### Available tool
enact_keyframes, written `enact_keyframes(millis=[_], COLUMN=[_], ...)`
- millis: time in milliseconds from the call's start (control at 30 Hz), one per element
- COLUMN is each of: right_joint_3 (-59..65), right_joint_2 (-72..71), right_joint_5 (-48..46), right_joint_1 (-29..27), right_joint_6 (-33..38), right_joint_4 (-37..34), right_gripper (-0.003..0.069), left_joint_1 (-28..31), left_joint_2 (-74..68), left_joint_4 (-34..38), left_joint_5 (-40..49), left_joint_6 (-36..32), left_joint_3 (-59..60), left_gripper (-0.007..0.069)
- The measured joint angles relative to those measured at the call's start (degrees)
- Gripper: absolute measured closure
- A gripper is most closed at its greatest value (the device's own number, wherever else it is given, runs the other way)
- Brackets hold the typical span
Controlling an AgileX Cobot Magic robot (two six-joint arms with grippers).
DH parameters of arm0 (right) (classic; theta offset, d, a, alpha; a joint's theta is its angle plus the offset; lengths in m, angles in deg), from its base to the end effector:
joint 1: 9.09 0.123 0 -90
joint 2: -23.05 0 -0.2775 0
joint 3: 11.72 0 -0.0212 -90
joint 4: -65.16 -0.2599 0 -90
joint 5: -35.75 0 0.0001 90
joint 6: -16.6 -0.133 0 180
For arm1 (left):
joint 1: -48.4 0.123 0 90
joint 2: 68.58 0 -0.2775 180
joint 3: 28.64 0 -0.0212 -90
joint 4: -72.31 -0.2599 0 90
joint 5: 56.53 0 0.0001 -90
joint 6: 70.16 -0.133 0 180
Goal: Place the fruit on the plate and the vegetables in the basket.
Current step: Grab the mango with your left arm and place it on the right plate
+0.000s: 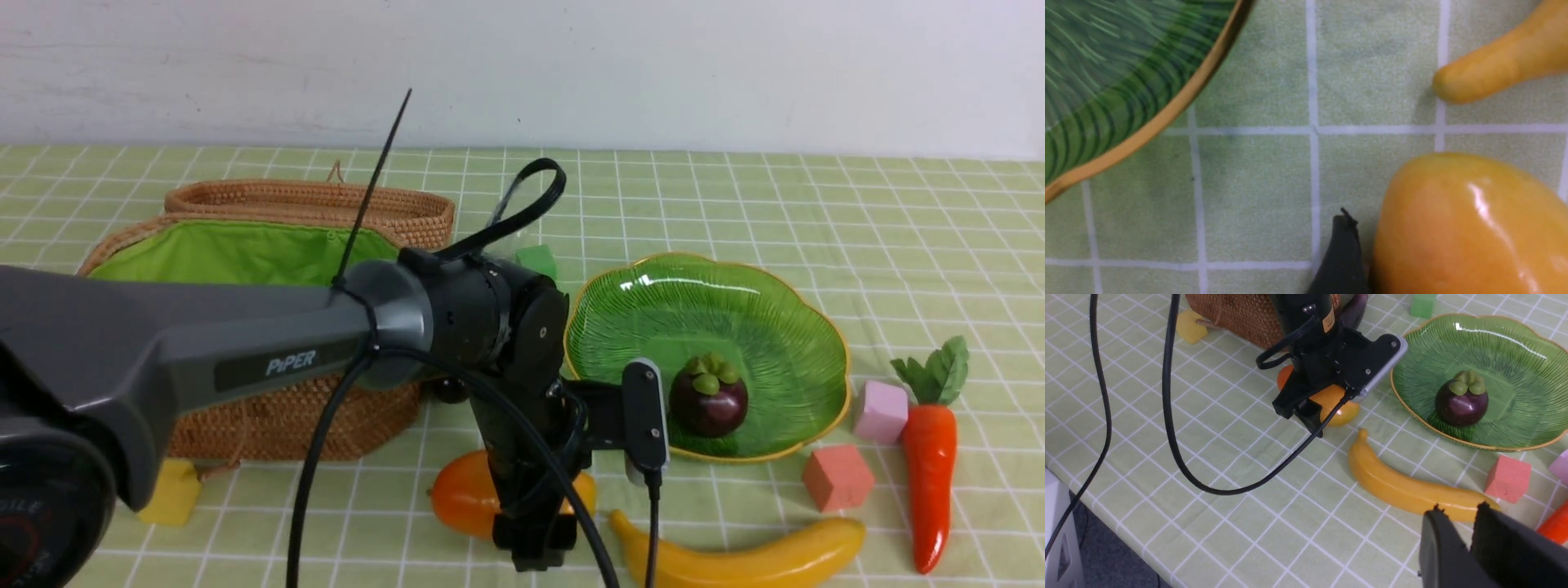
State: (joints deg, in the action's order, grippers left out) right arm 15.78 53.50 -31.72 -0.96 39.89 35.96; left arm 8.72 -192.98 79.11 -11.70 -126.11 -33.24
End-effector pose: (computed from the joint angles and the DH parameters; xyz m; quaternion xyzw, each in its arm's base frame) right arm 0.0607 0.0692 0.3556 -0.2530 0.8222 0.1905 0.4729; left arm 0.3226 -0.2820 0.1135 0.7088 0.6911 -0.0277 0.1388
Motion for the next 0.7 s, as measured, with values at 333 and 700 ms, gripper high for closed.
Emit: enact_keyframes(millis=[333, 700], right_joint_3=[0.0, 0.0], right_joint_2=[0.0, 0.0], right_joint_5=[-0.34, 1.72], right_joint_1=[0.0, 0.0], right_joint_6=[0.0, 0.0], right_joint_4=[-0.24, -0.39], right_gripper=[0.0531, 0.0531], left_joint_1=[0.04, 0.04], left_joint_2=[4.67, -1.87], left_joint_4=[-2.5, 1.34], left_joint_5=[0.85, 1.08], left_joint_6=[9.21, 28.68], left_joint_3=[-2.55, -30.18], left_gripper=[0.007, 0.007])
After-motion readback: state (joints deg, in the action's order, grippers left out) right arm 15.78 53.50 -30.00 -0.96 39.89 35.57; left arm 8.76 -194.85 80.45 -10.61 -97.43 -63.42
